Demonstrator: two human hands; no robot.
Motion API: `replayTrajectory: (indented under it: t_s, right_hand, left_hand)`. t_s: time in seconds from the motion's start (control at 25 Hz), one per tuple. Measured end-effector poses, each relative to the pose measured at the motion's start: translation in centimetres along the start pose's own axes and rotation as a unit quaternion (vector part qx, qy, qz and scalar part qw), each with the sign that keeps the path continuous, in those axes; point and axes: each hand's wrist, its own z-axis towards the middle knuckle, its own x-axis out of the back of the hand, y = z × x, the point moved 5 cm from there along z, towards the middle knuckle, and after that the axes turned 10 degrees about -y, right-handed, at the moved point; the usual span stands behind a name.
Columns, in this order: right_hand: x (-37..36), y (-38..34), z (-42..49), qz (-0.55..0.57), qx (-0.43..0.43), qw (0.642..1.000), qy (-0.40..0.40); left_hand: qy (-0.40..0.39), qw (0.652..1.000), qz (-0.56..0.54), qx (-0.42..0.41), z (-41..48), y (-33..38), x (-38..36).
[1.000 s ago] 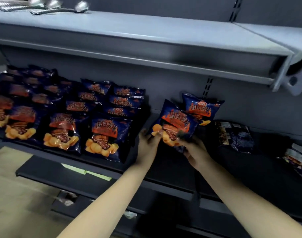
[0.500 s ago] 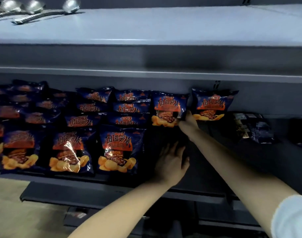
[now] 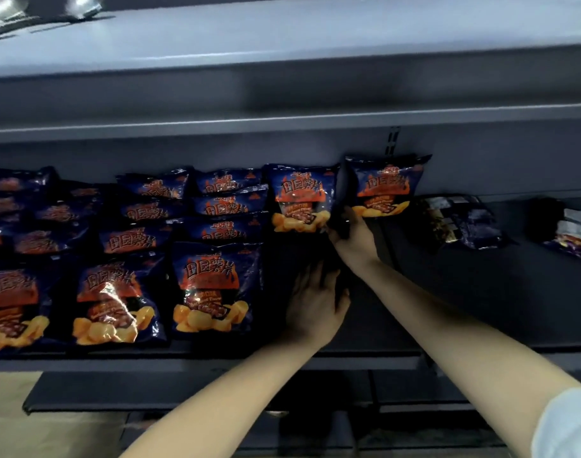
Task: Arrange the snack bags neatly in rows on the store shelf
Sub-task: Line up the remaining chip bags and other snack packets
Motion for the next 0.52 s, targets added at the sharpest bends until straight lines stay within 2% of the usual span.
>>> replayTrajectory:
  t_s: [0.12, 0.28, 0.4, 0.52]
  right_hand:
    - [2.5, 0.6, -2.0, -0.008, 0.03, 0.999, -0.008]
    - [7.7, 1.9, -4.5, -0.044, 0.059, 0.997, 0.034]
    - [11.6, 3.3, -6.2, -0.067, 0.059, 0.994, 0.066]
    - [14.7, 4.5, -7.9, -0.083, 0.035, 0.992, 0.088]
  left_hand:
    - [0.031, 0.999, -0.008, -0.021, 0.5, 0.5, 1.3]
    - [0.09, 0.994, -0.018, -0.054, 4.8, 3.4, 4.5]
    - [0.131, 0.988, 0.031, -0.082, 9.3, 5.8, 8.2]
    - [0.12, 0.983, 0.1, -0.097, 13.2, 7.1, 11.3]
